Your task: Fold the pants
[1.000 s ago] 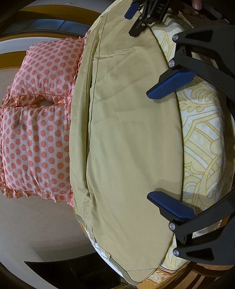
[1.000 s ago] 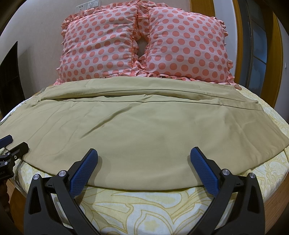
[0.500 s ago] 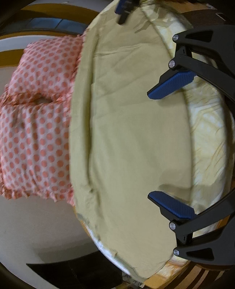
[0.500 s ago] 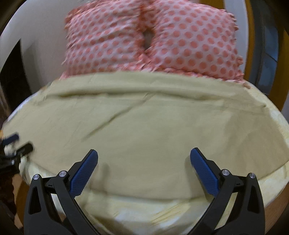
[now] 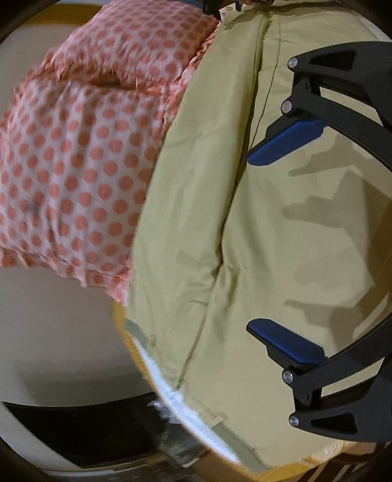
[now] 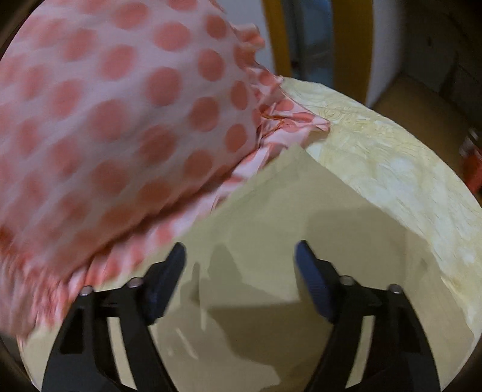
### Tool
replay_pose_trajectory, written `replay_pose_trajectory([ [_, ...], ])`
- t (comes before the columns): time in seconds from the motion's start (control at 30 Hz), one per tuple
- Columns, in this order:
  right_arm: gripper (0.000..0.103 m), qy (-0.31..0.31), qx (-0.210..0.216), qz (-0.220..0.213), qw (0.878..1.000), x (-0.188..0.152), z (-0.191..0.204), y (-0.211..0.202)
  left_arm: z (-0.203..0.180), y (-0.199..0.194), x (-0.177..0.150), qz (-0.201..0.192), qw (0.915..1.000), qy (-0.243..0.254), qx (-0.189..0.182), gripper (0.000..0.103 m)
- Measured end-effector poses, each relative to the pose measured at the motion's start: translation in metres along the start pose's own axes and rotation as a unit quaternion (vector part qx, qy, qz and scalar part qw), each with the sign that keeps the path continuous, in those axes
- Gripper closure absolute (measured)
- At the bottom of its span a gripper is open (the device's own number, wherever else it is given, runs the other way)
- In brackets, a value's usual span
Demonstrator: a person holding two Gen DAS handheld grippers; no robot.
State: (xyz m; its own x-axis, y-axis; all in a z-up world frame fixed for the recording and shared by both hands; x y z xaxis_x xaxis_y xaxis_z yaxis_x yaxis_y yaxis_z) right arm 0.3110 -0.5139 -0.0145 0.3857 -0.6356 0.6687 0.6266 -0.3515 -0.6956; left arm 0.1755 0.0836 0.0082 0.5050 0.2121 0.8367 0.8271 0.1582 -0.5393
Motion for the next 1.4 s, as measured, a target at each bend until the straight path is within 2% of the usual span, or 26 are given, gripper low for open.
replay_pose_trajectory([
  [0.07, 0.028, 0.016, -0.033, 0.008, 0.999, 0.009, -0.001, 0.024, 0.003, 0.013, -0.007, 0.030, 0.9994, -0.014, -0.008, 0.002],
  [0.1, 0.027, 0.024, -0.037, 0.011, 0.999, 0.012, 0.000, 0.031, 0.003, 0.014, -0.010, 0.036, 0.9991, -0.017, -0.013, 0.002],
  [0.13, 0.027, 0.016, -0.057, 0.003, 0.998, 0.019, 0.002, 0.039, 0.004, 0.017, -0.012, 0.045, 0.9984, -0.027, -0.021, 0.002],
  [0.2, 0.028, 0.005, -0.069, 0.004, 0.998, 0.020, 0.002, 0.043, 0.008, 0.022, -0.015, 0.060, 0.9968, -0.044, -0.029, 0.002],
  [0.27, 0.038, -0.033, -0.094, -0.005, 0.995, 0.019, 0.002, 0.046, 0.009, 0.025, -0.018, 0.067, 0.9959, -0.051, -0.032, 0.002],
  [0.3, 0.050, -0.048, -0.081, -0.020, 0.995, 0.017, 0.003, 0.044, 0.009, 0.025, -0.018, 0.066, 0.9959, -0.053, -0.033, 0.002],
  [0.33, 0.071, -0.057, -0.077, -0.030, 0.995, 0.016, 0.003, 0.042, 0.009, 0.024, -0.018, 0.065, 0.9957, -0.055, -0.035, 0.002],
  [0.4, 0.091, -0.058, -0.045, -0.043, 0.996, 0.010, -0.003, 0.035, 0.009, 0.024, -0.018, 0.065, 0.9955, -0.057, -0.037, 0.002],
  [0.43, 0.097, -0.049, -0.032, -0.042, 0.997, 0.009, -0.009, 0.033, 0.009, 0.025, -0.018, 0.065, 0.9955, -0.058, -0.037, 0.002],
  [0.5, 0.098, -0.008, 0.021, -0.046, 0.999, 0.005, -0.024, 0.020, 0.010, 0.026, -0.018, 0.066, 0.9951, -0.063, -0.040, 0.002],
  [0.6, 0.099, 0.024, 0.098, -0.087, 0.991, -0.002, -0.044, -0.029, 0.011, 0.026, -0.017, 0.064, 0.9943, -0.071, -0.046, 0.002],
  [0.67, 0.099, 0.043, 0.157, -0.121, 0.979, -0.017, -0.060, -0.083, 0.011, 0.025, -0.017, 0.062, 0.9940, -0.076, -0.049, 0.002],
  [0.77, 0.099, 0.081, 0.215, -0.140, 0.963, -0.051, -0.102, -0.142, 0.012, 0.023, -0.016, 0.057, 0.9939, -0.080, -0.050, 0.002],
  [0.83, 0.099, 0.113, 0.227, -0.128, 0.959, -0.095, -0.138, -0.169, 0.014, 0.017, -0.013, 0.042, 0.9944, -0.083, -0.050, 0.002],
  [0.97, 0.097, 0.176, 0.241, -0.068, 0.952, -0.132, -0.171, -0.151, 0.011, -0.005, 0.000, -0.006, 0.9958, -0.071, -0.057, 0.002],
  [1.0, 0.090, 0.190, 0.244, -0.049, 0.950, -0.137, -0.172, -0.144, 0.010, -0.008, 0.003, -0.008, 0.9958, -0.067, -0.061, 0.002],
  [1.07, 0.066, 0.212, 0.237, -0.016, 0.948, -0.146, -0.172, -0.135, 0.009, -0.017, 0.011, -0.013, 0.9953, -0.058, -0.076, 0.002],
  [1.13, 0.052, 0.226, 0.250, -0.009, 0.942, -0.151, -0.171, -0.137, 0.013, -0.026, 0.019, -0.024, 0.9947, -0.056, -0.083, 0.002],
  [1.2, 0.047, 0.225, 0.252, -0.020, 0.941, -0.149, -0.168, -0.140, 0.017, -0.030, 0.028, -0.037, 0.9942, -0.055, -0.084, 0.002],
  [1.27, 0.049, 0.223, 0.245, -0.027, 0.943, -0.145, -0.164, -0.137, 0.020, -0.030, 0.040, -0.044, 0.9932, -0.054, -0.093, 0.002],
  [1.3, 0.061, 0.219, 0.239, -0.034, 0.945, -0.142, -0.163, -0.132, 0.021, -0.026, 0.047, -0.041, 0.9933, -0.053, -0.094, 0.002],
  [1.33, 0.095, 0.214, 0.236, -0.036, 0.947, -0.139, -0.160, -0.126, 0.020, -0.021, 0.051, -0.037, 0.9934, -0.052, -0.096, 0.002],
  [1.37, 0.102, 0.207, 0.241, -0.034, 0.948, -0.137, -0.158, -0.116, 0.020, -0.016, 0.056, -0.031, 0.9932, -0.054, -0.099, 0.002],
  [1.4, 0.102, 0.207, 0.246, -0.030, 0.946, -0.136, -0.159, -0.112, 0.019, -0.008, 0.063, -0.022, 0.9926, -0.058, -0.105, 0.002],
])
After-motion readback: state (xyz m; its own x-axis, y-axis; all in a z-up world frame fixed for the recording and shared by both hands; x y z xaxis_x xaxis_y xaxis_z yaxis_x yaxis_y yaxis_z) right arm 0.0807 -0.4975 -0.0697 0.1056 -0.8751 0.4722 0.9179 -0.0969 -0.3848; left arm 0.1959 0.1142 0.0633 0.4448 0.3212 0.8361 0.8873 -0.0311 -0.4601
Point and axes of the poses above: each gripper's, at about its wrist camera, not at the fingertips, and y roughly the way its jaws point, z to its left, x to its top, the point moved 6 cm from there along y, roughly the way its jaws point, and after that the axes turned 10 degrees about -z, right-handed, at the moved point
